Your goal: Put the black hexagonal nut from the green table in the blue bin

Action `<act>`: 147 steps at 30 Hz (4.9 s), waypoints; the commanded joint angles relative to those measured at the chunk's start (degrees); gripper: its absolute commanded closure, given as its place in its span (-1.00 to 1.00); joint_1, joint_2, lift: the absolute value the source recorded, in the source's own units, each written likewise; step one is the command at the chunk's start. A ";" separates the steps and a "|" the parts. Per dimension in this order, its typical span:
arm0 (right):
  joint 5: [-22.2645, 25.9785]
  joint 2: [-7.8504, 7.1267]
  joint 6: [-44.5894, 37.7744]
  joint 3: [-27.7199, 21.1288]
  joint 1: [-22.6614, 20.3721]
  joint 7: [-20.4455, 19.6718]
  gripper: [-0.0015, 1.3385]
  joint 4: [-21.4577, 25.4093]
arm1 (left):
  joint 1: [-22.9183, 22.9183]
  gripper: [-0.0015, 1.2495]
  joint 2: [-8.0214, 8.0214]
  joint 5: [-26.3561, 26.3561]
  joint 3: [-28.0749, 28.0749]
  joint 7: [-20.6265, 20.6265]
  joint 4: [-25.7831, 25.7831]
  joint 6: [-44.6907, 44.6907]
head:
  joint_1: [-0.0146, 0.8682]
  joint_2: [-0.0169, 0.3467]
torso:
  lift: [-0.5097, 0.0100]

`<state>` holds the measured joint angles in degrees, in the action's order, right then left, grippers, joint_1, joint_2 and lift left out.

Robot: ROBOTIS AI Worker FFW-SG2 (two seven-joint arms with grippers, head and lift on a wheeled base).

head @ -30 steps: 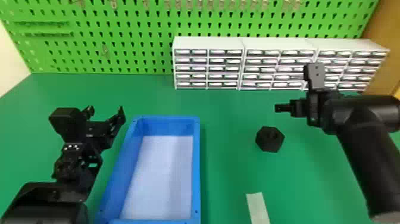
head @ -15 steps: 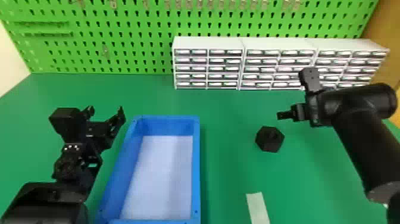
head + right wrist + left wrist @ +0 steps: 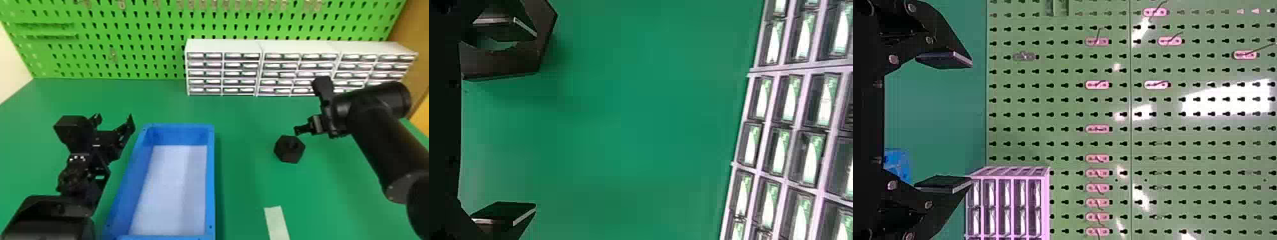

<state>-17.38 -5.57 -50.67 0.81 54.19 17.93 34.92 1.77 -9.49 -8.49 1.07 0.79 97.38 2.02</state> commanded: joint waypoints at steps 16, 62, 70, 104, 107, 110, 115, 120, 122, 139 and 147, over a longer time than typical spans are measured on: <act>-4.15 1.88 -1.97 -4.67 2.76 0.00 -0.85 -5.91 | -0.45 -0.33 0.00 0.23 -0.37 0.00 0.00 0.00 | 0.59 -0.62 | 0.59; -4.59 2.94 1.89 -6.78 0.56 -0.09 -0.31 -7.05 | -1.07 -0.33 0.00 0.23 -0.45 0.00 0.00 0.00 | 0.59 -0.62 | 0.59; -5.20 2.94 1.80 -6.52 0.56 -0.09 0.01 -7.05 | -1.07 -0.33 0.00 0.32 -0.45 0.00 0.00 0.00 | 0.59 -0.62 | 0.59; -5.12 3.02 -4.52 -2.48 -1.63 3.17 0.55 5.87 | -0.37 -0.33 0.00 0.32 -0.02 0.00 0.00 0.00 | 0.59 -0.62 | 0.59; -4.68 2.94 -5.75 -1.95 -2.51 4.92 0.55 9.29 | -0.37 -0.33 0.00 0.32 -0.02 0.00 0.00 0.00 | 0.59 -0.62 | 0.59; -3.71 2.94 -7.25 -1.07 -3.74 5.71 0.55 13.51 | -0.37 -0.33 0.00 0.32 0.07 0.00 0.00 0.00 | 0.59 -0.62 | 0.59; -1.51 2.58 -9.18 -0.28 -5.68 6.33 0.55 20.46 | -0.28 -0.33 0.00 0.23 0.07 0.00 0.09 0.00 | 0.59 -0.62 | 0.59; 1.12 2.50 -9.97 -0.01 -7.70 6.33 0.55 26.70 | -0.19 -0.33 0.00 0.23 0.25 0.00 0.18 0.00 | 0.59 -0.62 | 0.59; 2.18 2.41 -10.06 -0.01 -8.49 6.33 0.55 28.89 | -0.19 -0.33 0.00 0.23 0.34 0.00 0.18 0.00 | 0.59 -0.62 | 0.59; 8.59 2.76 -11.64 2.09 -14.55 6.33 0.55 45.94 | -0.10 -0.33 0.00 0.23 0.60 0.00 0.35 0.00 | 0.59 -0.62 | 0.59; 11.41 2.67 -11.73 4.03 -17.10 6.33 0.55 52.36 | -0.10 -0.33 0.00 0.23 0.60 0.00 0.44 0.00 | 0.59 -0.62 | 0.59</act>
<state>-7.18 -2.89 -62.35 3.67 38.13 24.26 84.43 1.67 -9.49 -8.26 1.67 0.79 97.79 2.02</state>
